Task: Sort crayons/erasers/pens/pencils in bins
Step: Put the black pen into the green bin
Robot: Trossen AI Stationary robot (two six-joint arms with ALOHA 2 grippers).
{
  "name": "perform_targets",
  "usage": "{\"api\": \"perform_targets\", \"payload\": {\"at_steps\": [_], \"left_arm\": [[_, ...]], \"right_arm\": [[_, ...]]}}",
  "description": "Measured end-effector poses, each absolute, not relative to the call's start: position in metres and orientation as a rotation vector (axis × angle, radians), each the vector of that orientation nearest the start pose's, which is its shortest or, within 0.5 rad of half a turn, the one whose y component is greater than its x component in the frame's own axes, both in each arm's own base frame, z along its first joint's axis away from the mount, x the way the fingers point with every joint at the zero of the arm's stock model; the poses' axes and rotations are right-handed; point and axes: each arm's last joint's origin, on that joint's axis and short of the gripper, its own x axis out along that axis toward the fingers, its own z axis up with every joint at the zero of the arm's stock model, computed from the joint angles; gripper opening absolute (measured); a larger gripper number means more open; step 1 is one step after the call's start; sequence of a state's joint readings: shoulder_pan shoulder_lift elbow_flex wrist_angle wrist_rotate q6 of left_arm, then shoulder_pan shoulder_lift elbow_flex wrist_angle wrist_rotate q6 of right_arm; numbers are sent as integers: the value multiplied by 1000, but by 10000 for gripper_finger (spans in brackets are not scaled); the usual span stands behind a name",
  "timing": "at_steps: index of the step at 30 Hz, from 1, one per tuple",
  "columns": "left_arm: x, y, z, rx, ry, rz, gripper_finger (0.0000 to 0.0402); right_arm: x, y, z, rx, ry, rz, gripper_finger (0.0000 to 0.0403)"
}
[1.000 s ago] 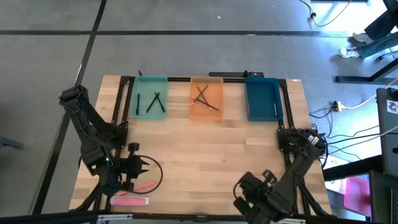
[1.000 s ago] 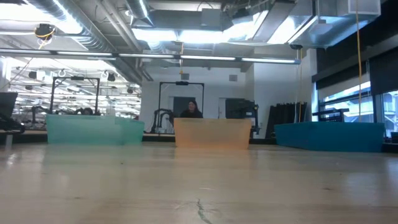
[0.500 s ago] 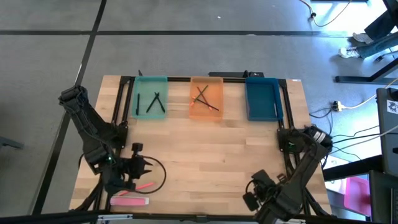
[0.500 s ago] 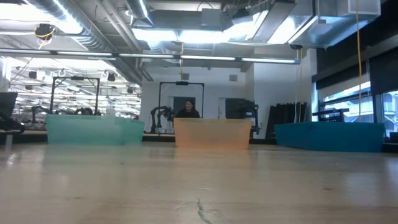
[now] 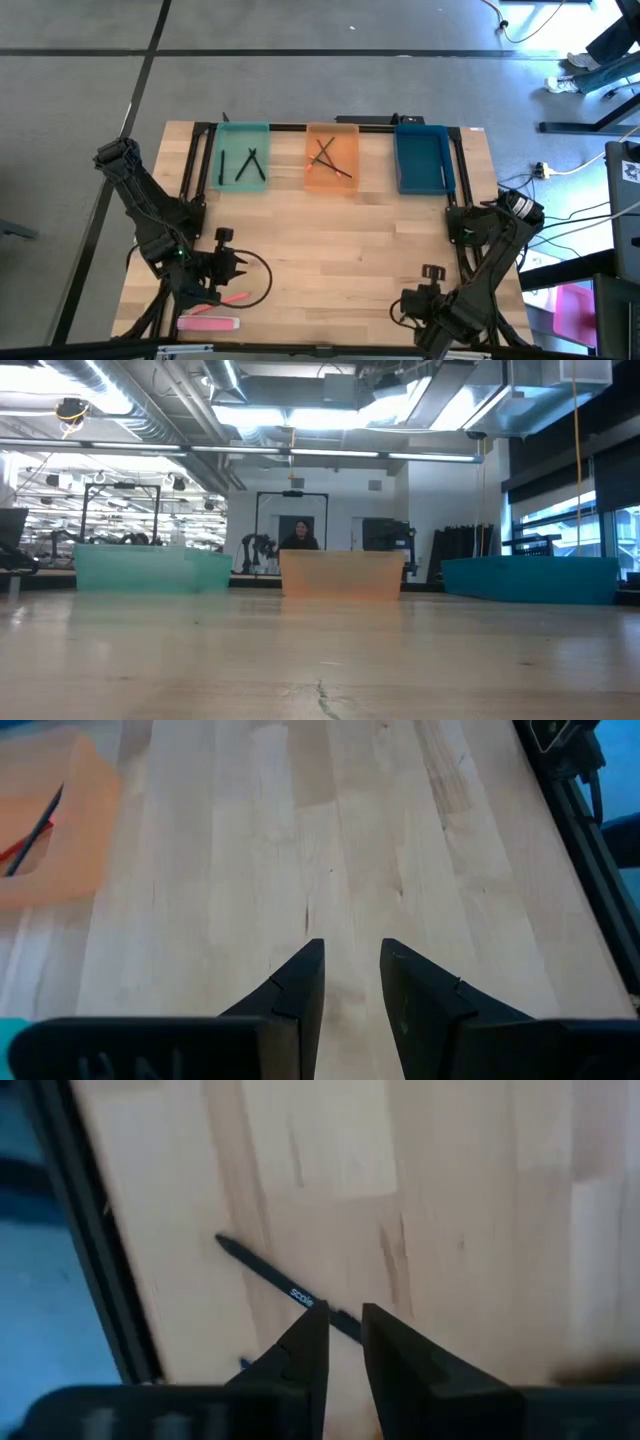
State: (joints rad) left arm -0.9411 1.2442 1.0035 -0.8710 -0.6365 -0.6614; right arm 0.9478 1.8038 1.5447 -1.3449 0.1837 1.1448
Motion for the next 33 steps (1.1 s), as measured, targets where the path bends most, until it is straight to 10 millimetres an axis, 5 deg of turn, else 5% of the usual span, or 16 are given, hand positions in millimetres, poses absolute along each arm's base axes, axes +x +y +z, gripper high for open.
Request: {"api": "perform_targets", "payload": {"at_steps": [7,19,33], "left_arm": [[154,-172,273,205,790,-9,94],[169,-160,275,163,766,80,94],[172,-158,275,202,753,88,94]], "right_arm": [[197,264,252,-117,1442,-98,69],[201,262,251,-50,1427,-150,70],[187,262,252,-141,1445,-187,138]]}}
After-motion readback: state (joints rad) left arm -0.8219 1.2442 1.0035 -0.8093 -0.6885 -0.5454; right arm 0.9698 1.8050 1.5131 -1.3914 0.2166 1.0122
